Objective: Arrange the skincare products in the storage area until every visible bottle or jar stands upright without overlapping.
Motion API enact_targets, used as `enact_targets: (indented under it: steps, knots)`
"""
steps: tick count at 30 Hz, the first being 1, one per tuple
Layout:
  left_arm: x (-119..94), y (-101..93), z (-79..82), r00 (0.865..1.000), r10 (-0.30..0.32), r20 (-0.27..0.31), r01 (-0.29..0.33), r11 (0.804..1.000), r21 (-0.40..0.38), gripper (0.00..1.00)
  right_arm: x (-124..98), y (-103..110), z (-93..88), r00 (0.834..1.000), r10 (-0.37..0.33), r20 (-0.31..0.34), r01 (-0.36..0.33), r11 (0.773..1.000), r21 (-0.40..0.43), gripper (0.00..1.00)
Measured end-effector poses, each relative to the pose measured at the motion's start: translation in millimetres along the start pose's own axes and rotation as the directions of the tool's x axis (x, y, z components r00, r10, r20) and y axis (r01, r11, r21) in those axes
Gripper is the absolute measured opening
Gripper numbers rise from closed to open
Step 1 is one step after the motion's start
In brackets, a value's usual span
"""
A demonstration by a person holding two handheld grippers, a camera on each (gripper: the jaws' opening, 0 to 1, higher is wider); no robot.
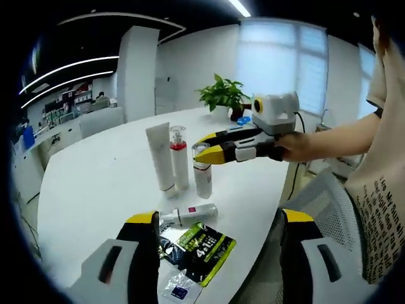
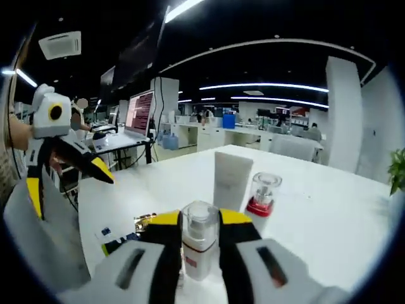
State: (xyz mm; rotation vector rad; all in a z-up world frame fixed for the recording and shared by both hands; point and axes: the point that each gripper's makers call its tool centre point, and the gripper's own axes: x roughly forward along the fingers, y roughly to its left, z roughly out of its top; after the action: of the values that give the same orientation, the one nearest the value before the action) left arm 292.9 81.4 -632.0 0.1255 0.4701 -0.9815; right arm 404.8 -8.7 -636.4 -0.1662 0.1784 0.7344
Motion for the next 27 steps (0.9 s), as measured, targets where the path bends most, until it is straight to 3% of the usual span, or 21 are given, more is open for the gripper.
enact_targets:
  steps: [4, 15, 27]
  knots:
    - [-3, 5.8, -2.9, 1.000, 0.016, -0.005, -0.016, 1.000, -0.014, 0.78, 6, -14, -5.5, 0.999, -0.038, 0.025, 0.039, 0.999, -0.036, 0.21]
    - [7, 24.9, -11.4, 0.999, 0.035, -0.030, -0.037, 0.998, -0.041, 0.84, 13, -32, -26.7, 0.991, -0.122, 0.061, 0.122, 0.993, 0.007, 0.21]
    - [18, 28.0, -9.1, 0.999, 0.019, -0.040, -0.021, 0.999, -0.040, 0.84, 19, -41, -28.7, 0.989, -0.130, 0.065, 0.129, 0.991, 0.028, 0.22]
